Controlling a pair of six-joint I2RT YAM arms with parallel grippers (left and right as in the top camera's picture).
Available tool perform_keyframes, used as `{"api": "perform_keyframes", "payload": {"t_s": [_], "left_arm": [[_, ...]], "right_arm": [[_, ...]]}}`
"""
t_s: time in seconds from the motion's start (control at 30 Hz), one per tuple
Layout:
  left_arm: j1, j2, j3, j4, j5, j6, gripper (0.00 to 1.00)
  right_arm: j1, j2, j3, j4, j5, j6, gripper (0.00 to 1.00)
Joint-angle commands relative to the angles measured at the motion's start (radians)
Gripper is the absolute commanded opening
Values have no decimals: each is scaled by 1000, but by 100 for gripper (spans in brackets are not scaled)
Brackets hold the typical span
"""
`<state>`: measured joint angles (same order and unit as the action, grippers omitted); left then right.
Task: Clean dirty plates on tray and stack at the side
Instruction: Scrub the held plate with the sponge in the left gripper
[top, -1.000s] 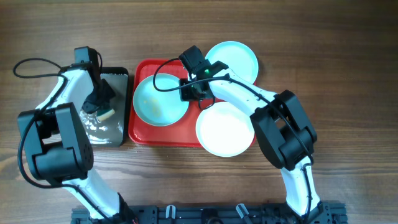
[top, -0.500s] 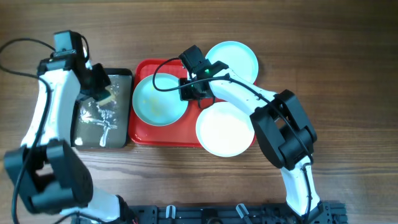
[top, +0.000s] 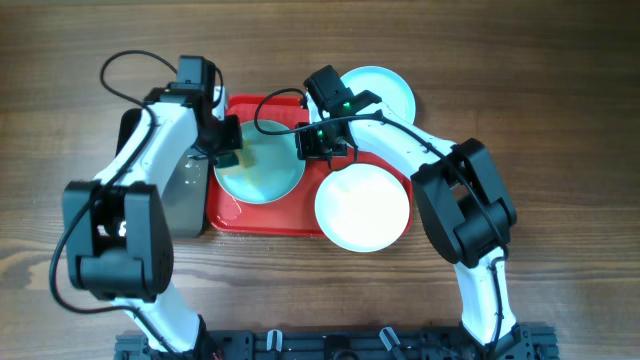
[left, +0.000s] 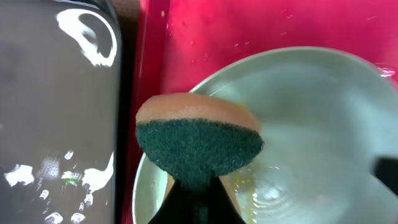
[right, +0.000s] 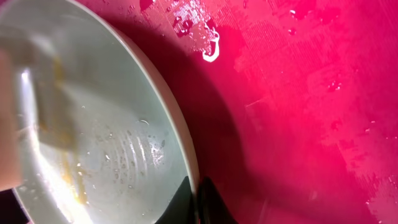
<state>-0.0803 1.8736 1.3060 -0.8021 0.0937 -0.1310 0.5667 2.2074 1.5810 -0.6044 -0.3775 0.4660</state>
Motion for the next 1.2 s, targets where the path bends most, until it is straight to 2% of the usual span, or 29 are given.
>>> {"api": "perform_keyframes", "payload": {"t_s": [0.0, 0.13, 0.23, 0.27, 0.3, 0.33, 0.37, 0.47, 0.5, 0.53, 0.6, 0.7, 0.77, 0.83, 0.87, 0.9, 0.97, 1.03, 1.07, 1.1, 1.17], "left_arm": [[-46, 78, -15, 35, -70, 23, 4], [-117, 170, -44, 36, -117, -68, 4], [-154, 175, -45, -18, 13, -60, 4], [-163, 174, -45, -37, 109, -23, 4], [-174, 174, -45, -66, 277, 73, 4], [-179, 174, -45, -82, 343, 118, 4], [-187, 174, -45, -98, 375, 154, 4], [-188, 174, -45, -76, 362, 153, 4], [-183, 174, -45, -47, 340, 145, 4], [-178, 174, -45, 20, 249, 72, 4], [-177, 174, -45, 153, -66, -142, 4], [-178, 174, -45, 257, -404, -316, 4], [-178, 174, -45, 237, -513, -382, 4], [-178, 174, -45, 194, -543, -402, 4], [-178, 174, -45, 151, -489, -393, 4], [-178, 174, -45, 125, -383, -334, 4], [-178, 174, -45, 70, -68, -148, 4], [-178, 174, -45, 12, 178, 12, 4], [-178, 174, -45, -37, 346, 133, 4], [-178, 174, -45, -63, 431, 195, 4], [-178, 174, -45, -40, 460, 210, 4]], "right_arm": [[1, 20, 12, 2, -28, -22, 4], [1, 20, 12, 9, -27, -22, 4], [1, 20, 12, 9, -24, -21, 4], [1, 20, 12, 10, -24, -21, 4], [1, 20, 12, 13, -24, -21, 4], [1, 20, 12, 13, -24, -21, 4], [1, 20, 12, 14, -24, -21, 4], [1, 20, 12, 14, -24, -21, 4], [1, 20, 12, 14, -24, -20, 4], [1, 20, 12, 14, -24, -20, 4], [1, 20, 12, 13, -24, -19, 4], [1, 20, 12, 13, -24, -19, 4], [1, 20, 12, 13, -24, -19, 4], [1, 20, 12, 14, -24, -19, 4], [1, 20, 12, 14, -24, -19, 4], [1, 20, 12, 14, -24, -19, 4], [1, 20, 12, 14, -24, -19, 4], [1, 20, 12, 13, -24, -19, 4], [1, 20, 12, 13, -26, -19, 4], [1, 20, 12, 12, -35, -18, 4], [1, 20, 12, 9, -51, -18, 4]]}}
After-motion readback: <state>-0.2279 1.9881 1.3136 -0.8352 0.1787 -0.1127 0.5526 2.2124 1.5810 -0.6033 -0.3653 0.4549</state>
